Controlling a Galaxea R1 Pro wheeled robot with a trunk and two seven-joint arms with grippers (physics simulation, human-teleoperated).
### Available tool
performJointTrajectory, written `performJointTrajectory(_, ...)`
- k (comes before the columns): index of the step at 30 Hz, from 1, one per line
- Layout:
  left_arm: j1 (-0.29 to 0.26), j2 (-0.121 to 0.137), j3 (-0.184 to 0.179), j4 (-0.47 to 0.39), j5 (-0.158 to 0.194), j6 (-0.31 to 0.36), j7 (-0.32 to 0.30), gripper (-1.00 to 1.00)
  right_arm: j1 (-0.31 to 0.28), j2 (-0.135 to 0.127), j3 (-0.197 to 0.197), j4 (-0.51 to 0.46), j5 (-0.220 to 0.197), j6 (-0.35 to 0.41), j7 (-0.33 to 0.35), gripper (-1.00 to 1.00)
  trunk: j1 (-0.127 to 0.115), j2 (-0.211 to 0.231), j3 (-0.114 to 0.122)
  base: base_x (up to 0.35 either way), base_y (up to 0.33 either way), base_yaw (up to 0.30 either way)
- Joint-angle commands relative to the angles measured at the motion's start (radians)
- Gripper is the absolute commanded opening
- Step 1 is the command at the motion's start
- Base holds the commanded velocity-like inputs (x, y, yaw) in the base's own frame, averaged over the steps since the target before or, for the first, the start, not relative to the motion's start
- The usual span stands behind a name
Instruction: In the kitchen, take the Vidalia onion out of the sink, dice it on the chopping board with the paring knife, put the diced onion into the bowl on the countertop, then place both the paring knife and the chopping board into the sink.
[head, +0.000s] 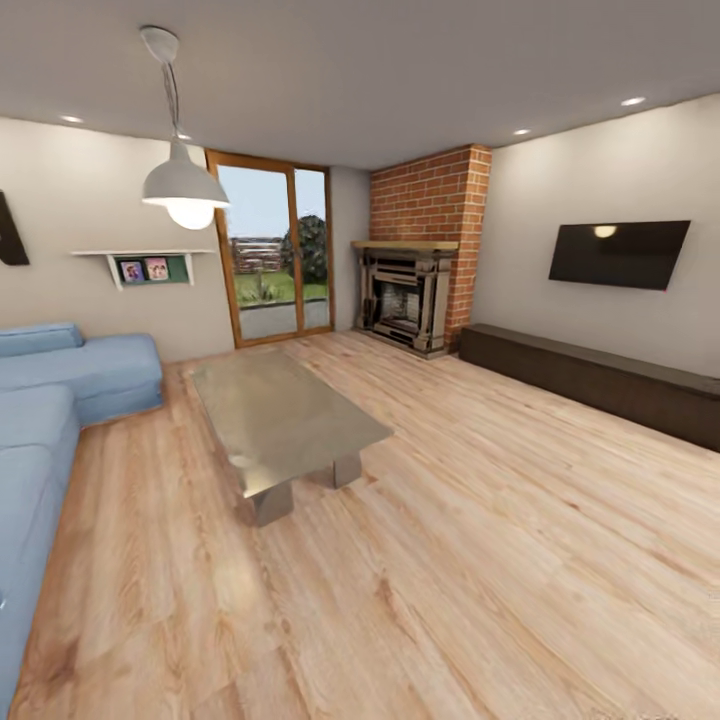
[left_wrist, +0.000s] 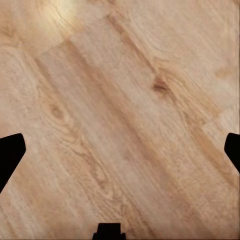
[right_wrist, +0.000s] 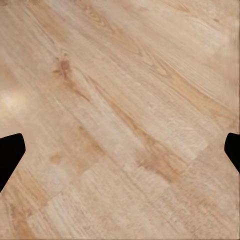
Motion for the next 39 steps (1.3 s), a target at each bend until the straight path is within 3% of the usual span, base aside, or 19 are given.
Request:
performJointTrajectory(1,0.0,0.0,0.0,-0.001,0.0,-0.002,0.0,1.0,-0.001,0.001,-0.001,0.001,-0.002,-0.003,0.0,1.0,0.0,0.0,-0.001,0.238,-0.243,-0.281)
performJointTrajectory(16,0.0,-0.001,0.0,-0.001,0.0,-0.002,0.0,1.0,-0.001,0.0,-0.002,0.001,-0.002,-0.003,0.0,1.0,0.0,0.0,-0.008,0.217,-0.243,-0.283)
performJointTrajectory(18,0.0,-0.001,0.0,-0.001,0.0,-0.002,0.0,1.0,-0.001,0.0,-0.023,0.001,-0.002,-0.002,0.0,1.0,0.0,0.0,-0.008,0.2,-0.249,-0.285)
performJointTrajectory(21,0.0,0.0,0.0,-0.003,0.0,-0.002,0.0,1.0,-0.001,0.0,-0.094,0.001,-0.002,-0.002,0.004,1.0,0.0,0.0,-0.009,0.2,-0.25,-0.285)
performJointTrajectory(24,0.0,0.001,0.0,-0.005,0.0,-0.002,0.0,1.0,-0.001,0.0,-0.125,0.002,-0.003,-0.001,0.005,1.0,0.0,0.0,-0.011,0.199,-0.25,-0.285)
performJointTrajectory(39,0.0,0.003,0.0,-0.007,0.0,-0.002,0.0,1.0,-0.001,0.002,-0.134,0.002,-0.004,-0.002,0.006,1.0,0.0,0.0,-0.019,0.253,-0.226,-0.279)
